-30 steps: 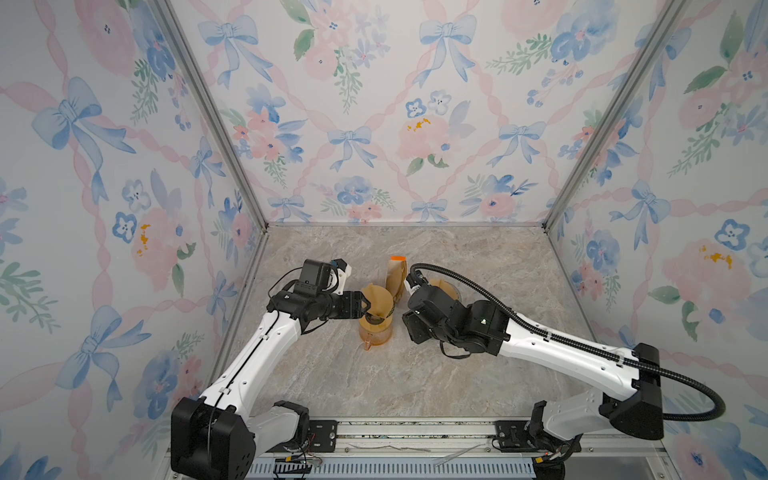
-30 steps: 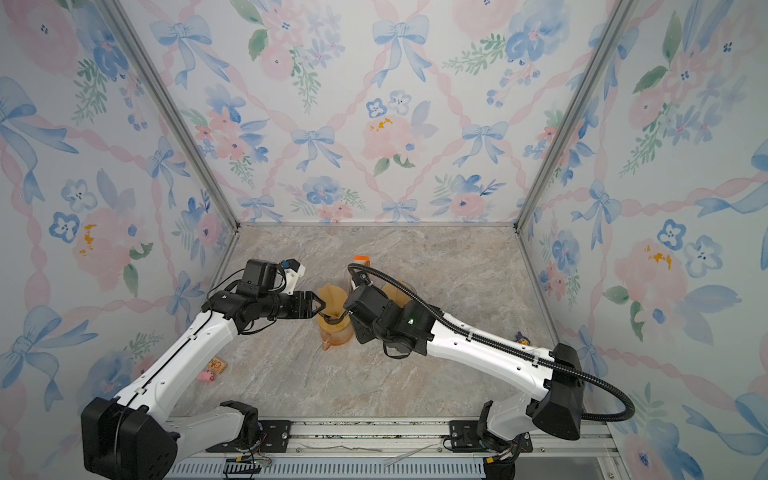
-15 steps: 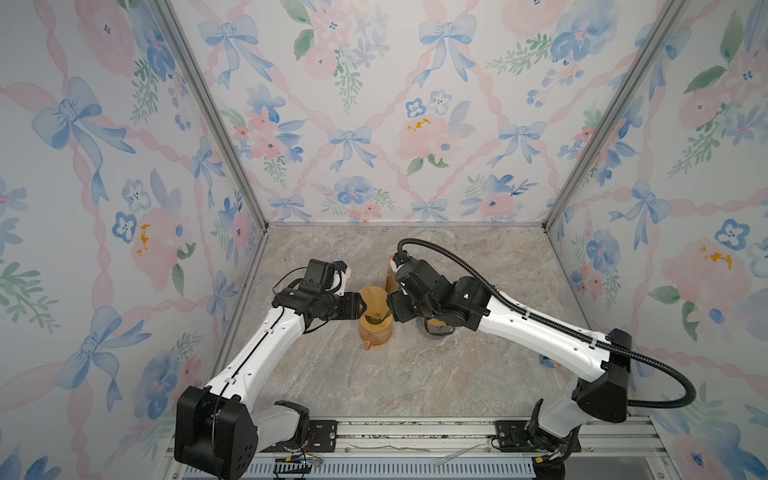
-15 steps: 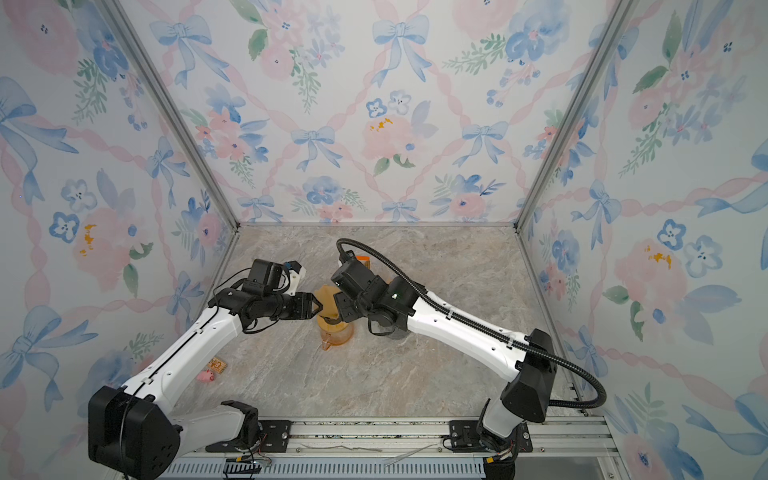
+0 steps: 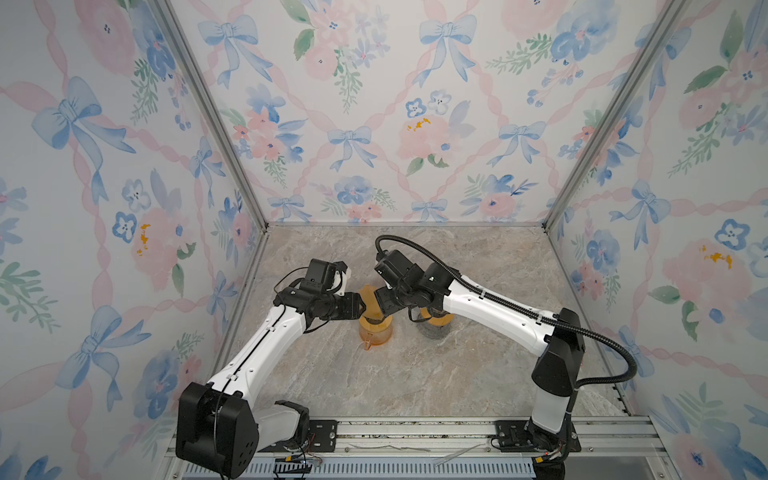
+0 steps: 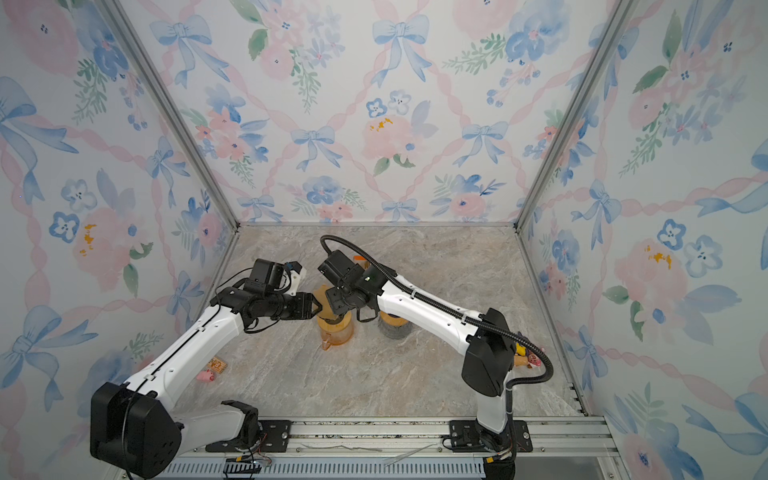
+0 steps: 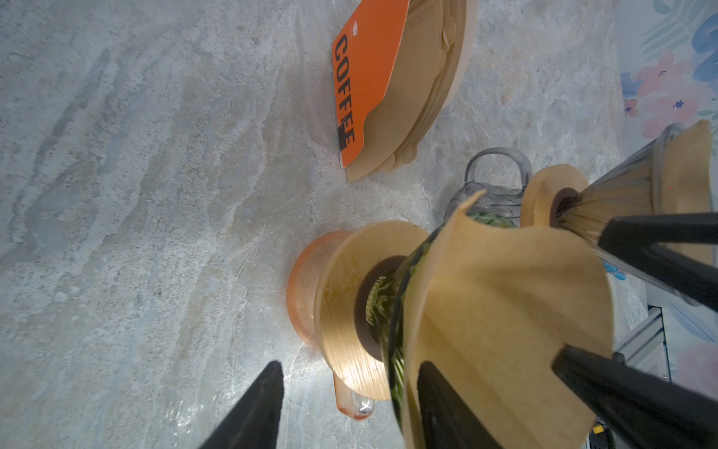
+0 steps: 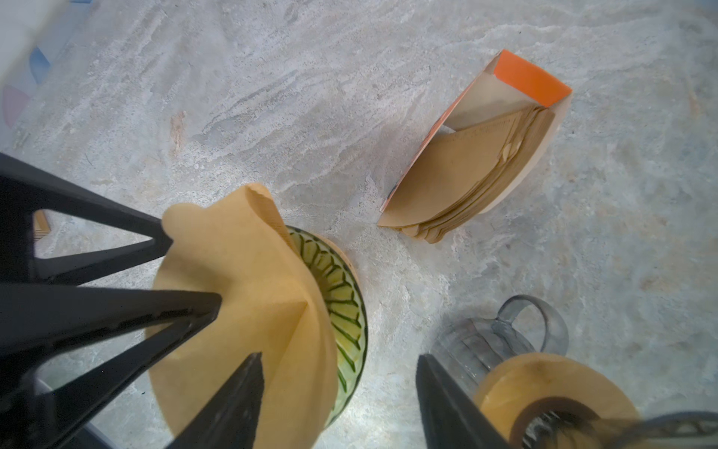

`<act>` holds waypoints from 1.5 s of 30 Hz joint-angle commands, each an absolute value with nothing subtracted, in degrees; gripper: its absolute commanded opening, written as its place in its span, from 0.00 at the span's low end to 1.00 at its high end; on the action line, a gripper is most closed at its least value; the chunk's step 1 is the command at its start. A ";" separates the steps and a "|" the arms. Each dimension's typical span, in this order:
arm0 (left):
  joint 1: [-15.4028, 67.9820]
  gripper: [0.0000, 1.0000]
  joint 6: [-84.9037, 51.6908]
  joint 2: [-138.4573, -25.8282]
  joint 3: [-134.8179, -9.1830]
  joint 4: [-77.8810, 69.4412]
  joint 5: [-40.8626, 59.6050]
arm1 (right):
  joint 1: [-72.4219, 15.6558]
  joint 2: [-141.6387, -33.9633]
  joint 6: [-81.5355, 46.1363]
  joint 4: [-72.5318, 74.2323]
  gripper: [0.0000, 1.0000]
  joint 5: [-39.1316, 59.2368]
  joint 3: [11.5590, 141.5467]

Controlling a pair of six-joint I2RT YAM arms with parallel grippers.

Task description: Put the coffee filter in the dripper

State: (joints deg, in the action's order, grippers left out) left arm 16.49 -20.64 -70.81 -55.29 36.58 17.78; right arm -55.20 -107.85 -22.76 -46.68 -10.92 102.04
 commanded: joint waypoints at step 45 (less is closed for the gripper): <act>17.08 0.57 -21.71 -74.62 -57.77 38.85 15.20 | -51.24 -109.00 -21.82 -42.17 0.58 -5.18 98.61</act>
State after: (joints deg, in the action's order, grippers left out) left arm 16.75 -21.28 -74.11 -56.18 37.47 15.84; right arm -51.83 -111.22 -21.85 -43.27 -6.55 99.55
